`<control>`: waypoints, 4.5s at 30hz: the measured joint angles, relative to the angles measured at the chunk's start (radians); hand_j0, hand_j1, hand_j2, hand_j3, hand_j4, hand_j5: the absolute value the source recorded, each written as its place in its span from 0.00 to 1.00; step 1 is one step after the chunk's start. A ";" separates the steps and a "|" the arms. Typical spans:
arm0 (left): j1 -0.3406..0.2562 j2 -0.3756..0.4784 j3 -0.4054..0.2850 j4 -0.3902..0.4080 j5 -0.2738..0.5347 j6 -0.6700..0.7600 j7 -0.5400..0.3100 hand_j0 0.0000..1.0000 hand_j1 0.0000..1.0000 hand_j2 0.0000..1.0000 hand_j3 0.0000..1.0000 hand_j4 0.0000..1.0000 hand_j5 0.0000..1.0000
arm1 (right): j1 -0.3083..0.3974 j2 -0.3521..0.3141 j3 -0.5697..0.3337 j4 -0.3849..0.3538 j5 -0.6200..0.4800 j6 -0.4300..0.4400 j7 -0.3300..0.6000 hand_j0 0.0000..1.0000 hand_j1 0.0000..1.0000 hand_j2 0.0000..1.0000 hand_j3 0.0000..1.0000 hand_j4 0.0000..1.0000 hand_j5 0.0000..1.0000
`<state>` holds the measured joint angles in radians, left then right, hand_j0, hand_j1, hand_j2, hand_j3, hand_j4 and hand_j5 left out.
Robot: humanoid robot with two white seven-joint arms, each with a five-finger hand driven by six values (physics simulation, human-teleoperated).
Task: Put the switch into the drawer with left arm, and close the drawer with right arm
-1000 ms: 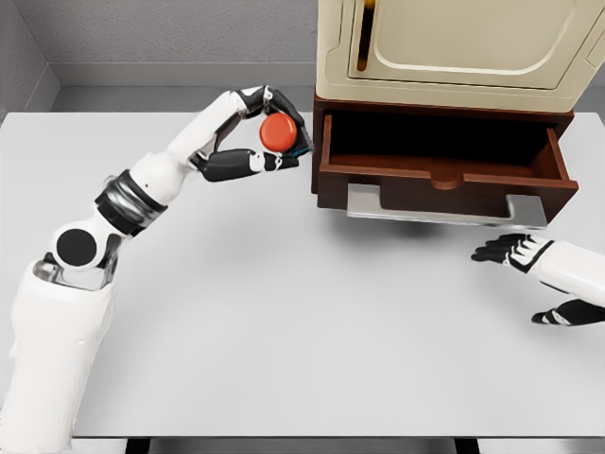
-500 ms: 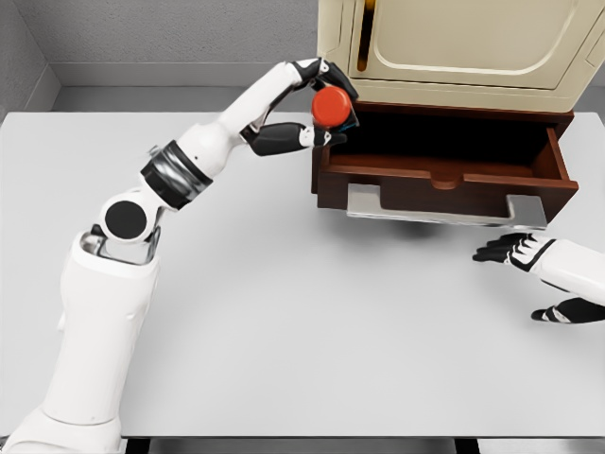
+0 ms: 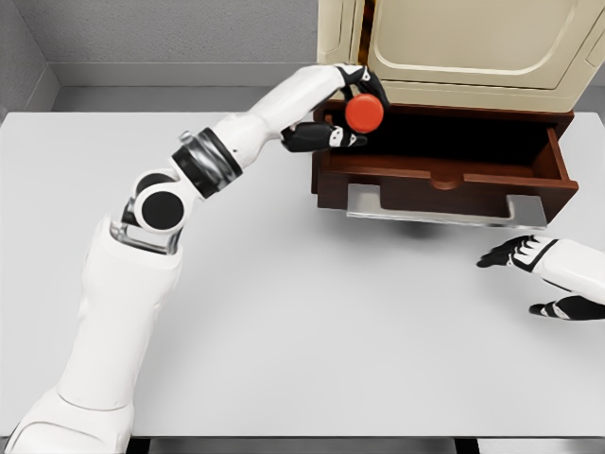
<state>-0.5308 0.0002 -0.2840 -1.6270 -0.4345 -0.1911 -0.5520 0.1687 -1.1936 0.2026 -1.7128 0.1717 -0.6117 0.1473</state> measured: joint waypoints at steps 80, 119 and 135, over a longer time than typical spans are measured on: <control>-0.106 0.303 -0.162 -0.164 0.745 0.614 -0.007 1.00 1.00 1.00 1.00 1.00 1.00 | 0.044 -0.018 -0.021 -0.011 0.012 0.000 0.002 0.86 0.86 0.86 0.86 0.86 0.86; -0.164 0.237 -0.236 -0.114 0.781 0.723 0.039 1.00 1.00 1.00 1.00 1.00 1.00 | 0.046 -0.032 -0.019 -0.023 0.007 0.000 -0.001 0.83 0.83 0.83 0.83 0.83 0.83; -0.176 0.292 -0.220 -0.083 0.845 0.799 0.043 1.00 1.00 1.00 1.00 1.00 1.00 | 0.046 -0.033 -0.018 -0.024 0.007 0.000 -0.002 0.83 0.83 0.83 0.83 0.83 0.83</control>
<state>-0.7072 0.2926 -0.5038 -1.7100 0.4106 0.6076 -0.5094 0.2147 -1.2268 0.1843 -1.7364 0.1785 -0.6117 0.1453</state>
